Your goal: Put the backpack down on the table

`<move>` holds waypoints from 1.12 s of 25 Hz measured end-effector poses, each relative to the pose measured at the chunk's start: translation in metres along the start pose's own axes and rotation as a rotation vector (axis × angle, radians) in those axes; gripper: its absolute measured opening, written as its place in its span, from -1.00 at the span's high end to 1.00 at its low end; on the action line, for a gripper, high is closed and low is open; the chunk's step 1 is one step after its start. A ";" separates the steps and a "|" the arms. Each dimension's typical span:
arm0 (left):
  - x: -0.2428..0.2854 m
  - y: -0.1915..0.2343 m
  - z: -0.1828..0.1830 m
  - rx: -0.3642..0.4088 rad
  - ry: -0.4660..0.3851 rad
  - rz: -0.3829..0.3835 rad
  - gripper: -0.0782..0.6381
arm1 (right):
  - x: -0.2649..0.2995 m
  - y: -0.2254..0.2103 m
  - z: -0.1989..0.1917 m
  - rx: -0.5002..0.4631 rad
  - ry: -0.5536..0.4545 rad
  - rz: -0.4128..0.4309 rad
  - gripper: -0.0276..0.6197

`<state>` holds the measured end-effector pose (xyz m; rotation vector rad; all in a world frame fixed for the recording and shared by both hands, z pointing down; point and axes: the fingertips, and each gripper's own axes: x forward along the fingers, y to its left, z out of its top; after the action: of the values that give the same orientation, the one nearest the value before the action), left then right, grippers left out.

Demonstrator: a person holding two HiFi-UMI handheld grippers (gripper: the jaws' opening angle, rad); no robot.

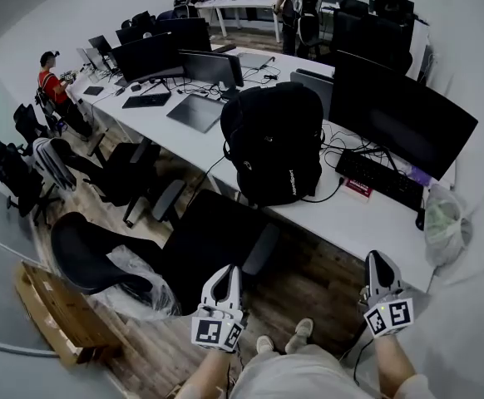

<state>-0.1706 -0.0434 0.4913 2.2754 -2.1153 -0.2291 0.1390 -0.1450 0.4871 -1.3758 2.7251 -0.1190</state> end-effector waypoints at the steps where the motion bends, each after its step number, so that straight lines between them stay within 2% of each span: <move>1: -0.005 -0.002 -0.002 -0.017 0.006 -0.023 0.76 | -0.005 0.008 0.000 -0.001 -0.001 -0.004 0.85; 6: -0.031 -0.017 -0.012 -0.018 0.032 -0.126 0.76 | -0.033 0.040 0.004 -0.031 -0.008 -0.035 0.85; 9: -0.048 -0.021 -0.012 0.032 0.043 -0.151 0.76 | -0.054 0.055 0.013 -0.032 -0.021 -0.063 0.85; 12: -0.063 -0.022 -0.007 0.069 0.046 -0.152 0.76 | -0.075 0.065 0.019 -0.029 -0.026 -0.093 0.85; 18: -0.080 -0.022 0.014 0.050 0.022 -0.132 0.76 | -0.100 0.071 0.025 -0.024 -0.031 -0.099 0.85; 28: -0.091 -0.028 0.029 0.045 -0.014 -0.045 0.76 | -0.129 0.052 0.034 -0.010 -0.042 -0.086 0.85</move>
<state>-0.1525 0.0516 0.4671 2.3546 -2.0989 -0.2018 0.1777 -0.0114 0.4532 -1.4814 2.6365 -0.0806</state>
